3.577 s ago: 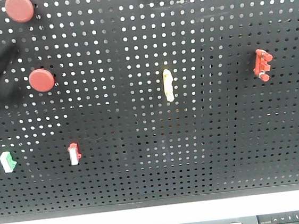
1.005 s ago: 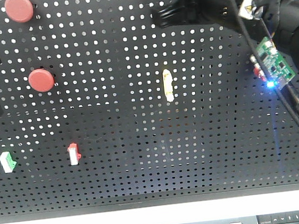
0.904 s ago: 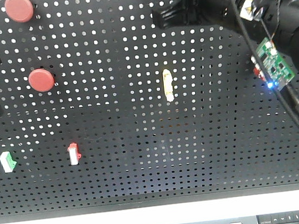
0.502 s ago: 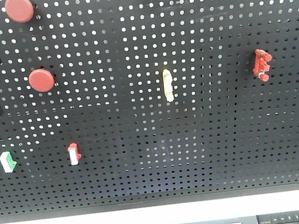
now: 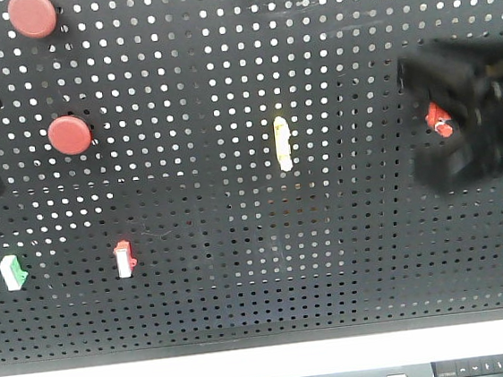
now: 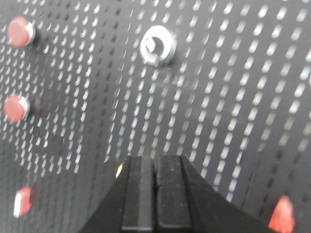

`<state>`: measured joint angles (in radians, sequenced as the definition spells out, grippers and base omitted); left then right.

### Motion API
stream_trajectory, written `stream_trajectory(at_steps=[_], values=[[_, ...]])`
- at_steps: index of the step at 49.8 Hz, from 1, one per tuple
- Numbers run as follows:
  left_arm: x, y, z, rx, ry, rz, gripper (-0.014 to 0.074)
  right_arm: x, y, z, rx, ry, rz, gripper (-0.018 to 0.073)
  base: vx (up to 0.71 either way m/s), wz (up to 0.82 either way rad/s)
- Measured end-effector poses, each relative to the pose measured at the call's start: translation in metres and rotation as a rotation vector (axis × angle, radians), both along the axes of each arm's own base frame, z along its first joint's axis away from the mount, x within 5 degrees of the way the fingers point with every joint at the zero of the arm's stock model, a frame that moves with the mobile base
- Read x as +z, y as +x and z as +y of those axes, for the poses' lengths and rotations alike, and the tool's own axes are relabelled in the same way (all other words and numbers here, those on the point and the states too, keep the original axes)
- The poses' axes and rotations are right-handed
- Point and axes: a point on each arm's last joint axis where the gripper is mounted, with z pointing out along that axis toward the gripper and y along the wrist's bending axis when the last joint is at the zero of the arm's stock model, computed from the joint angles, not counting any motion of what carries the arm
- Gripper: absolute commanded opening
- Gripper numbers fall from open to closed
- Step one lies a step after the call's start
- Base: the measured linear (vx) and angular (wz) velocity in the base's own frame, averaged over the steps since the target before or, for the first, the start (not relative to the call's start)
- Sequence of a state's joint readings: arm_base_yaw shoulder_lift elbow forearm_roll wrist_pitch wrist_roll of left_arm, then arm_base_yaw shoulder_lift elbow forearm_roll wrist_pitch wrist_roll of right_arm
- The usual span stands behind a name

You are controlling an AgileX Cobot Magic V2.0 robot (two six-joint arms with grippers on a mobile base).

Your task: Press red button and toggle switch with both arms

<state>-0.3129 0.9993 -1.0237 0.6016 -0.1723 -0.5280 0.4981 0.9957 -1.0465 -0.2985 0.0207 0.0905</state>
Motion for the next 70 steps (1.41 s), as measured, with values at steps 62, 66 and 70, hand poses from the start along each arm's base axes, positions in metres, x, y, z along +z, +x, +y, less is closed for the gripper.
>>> stream_trajectory(at_steps=[62, 66, 70], values=[[-0.247, -0.14, 0.077, 0.461, 0.09, 0.248, 0.0001, -0.016, 0.003, 0.0, -0.012, -0.035, 0.068, -0.0003, 0.0, 0.0], [-0.253, -0.144, 0.078, 0.48, 0.095, 0.219, 0.0001, -0.016, 0.003, 0.001, -0.012, -0.036, 0.069, -0.0003, 0.0, 0.0], [-0.255, -0.144, 0.078, 0.483, 0.104, 0.233, 0.0001, -0.016, 0.003, 0.001, -0.012, -0.036, 0.07, -0.0003, 0.0, 0.0]])
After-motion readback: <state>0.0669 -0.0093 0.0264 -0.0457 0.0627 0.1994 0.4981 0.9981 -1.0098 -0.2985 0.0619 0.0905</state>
